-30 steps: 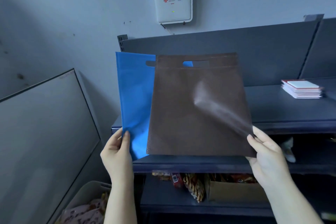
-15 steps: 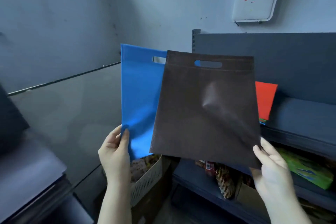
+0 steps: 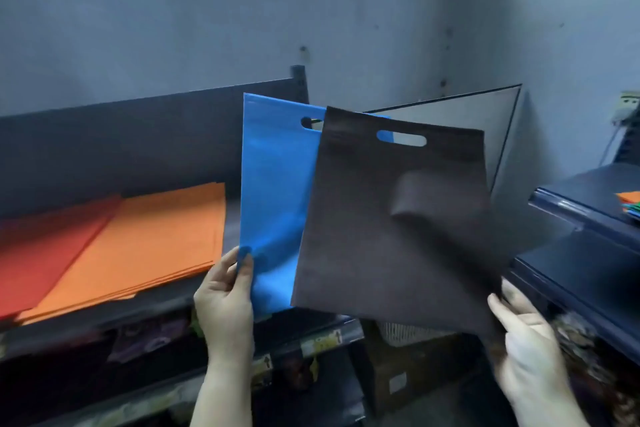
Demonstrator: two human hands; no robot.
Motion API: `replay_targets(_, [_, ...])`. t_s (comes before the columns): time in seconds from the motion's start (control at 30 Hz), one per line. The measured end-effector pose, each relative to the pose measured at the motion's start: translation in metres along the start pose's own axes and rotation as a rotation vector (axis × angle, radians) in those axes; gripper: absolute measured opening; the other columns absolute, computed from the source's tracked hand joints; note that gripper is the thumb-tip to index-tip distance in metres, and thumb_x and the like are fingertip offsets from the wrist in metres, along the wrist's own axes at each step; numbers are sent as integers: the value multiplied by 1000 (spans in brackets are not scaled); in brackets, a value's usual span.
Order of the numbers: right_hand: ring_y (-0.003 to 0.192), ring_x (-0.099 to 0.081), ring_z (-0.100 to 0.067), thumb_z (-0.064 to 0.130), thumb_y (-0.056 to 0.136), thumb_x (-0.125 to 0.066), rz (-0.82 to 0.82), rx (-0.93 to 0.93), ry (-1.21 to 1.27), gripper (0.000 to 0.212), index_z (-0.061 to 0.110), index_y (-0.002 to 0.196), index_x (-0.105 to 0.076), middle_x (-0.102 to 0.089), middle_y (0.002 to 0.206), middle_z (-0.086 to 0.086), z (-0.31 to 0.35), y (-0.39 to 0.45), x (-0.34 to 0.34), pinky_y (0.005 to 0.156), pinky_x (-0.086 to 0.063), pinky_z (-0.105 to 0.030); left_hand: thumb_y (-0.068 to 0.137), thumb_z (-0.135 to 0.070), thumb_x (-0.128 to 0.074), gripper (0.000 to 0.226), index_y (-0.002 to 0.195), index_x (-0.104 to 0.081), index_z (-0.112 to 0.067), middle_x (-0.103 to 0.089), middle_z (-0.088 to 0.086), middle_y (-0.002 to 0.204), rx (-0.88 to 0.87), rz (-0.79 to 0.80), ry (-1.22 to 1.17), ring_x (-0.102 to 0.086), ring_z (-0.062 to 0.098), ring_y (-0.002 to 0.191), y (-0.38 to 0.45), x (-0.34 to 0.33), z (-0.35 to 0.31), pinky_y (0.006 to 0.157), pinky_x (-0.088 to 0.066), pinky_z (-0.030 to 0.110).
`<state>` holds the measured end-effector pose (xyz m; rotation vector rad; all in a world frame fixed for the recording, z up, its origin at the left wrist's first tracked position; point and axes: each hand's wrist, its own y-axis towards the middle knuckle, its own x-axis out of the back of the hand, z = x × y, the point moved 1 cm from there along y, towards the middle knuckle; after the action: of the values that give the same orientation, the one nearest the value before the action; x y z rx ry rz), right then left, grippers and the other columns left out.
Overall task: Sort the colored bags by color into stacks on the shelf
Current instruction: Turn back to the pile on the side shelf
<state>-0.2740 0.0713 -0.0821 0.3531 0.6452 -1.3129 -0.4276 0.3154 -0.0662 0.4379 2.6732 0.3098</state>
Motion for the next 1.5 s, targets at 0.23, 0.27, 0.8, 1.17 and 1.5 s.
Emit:
replay_targets(0.23, [65,-69,-3,-5,95,-41,165,-66,-56,31,15,94,-65,-73,71,8,-55,-4,-64,60,-57,-18,80,-25,-67,17,84,-75,-39,-75,-9,84,-85,-174,51,-69,11,79,32,86,-32,77,-56,34])
replay_targets(0.27, [65,-69,-4,-5,95,-42,175,-76,-56,32,15,93,-66,-73,73,7,-59,-10,-76,63,-58,-22,81,-24,-67,17,85,-75,-38,-75,-8,84,-99,-193,65,-68,12,80,37,97,-35,77,-56,35])
replay_targets(0.8, [74,-69,-2,-3,96,-40,430,-210,6,45,20,85,-76,-75,84,8,-192,-106,-265,61,-55,-15,87,-11,-65,21,85,-72,-31,-73,-16,78,-309,-408,205,-65,-3,71,130,311,-114,68,-52,13])
replay_targets(1.17, [66,-69,-3,-3,96,-40,620,-329,-13,31,17,103,-63,-74,78,6,-267,-170,-354,52,-52,-14,87,-7,-65,28,82,-65,-34,-67,-15,79,-425,-602,353,-62,-14,67,145,423,-159,61,-45,3])
replay_targets(1.5, [72,-70,-5,-4,96,-41,833,-378,-35,34,17,97,-68,-75,86,2,-319,-183,-448,56,-52,-13,91,0,-56,16,105,-59,-9,-66,-27,61,-451,-738,373,-62,-12,63,170,482,-185,61,-48,4])
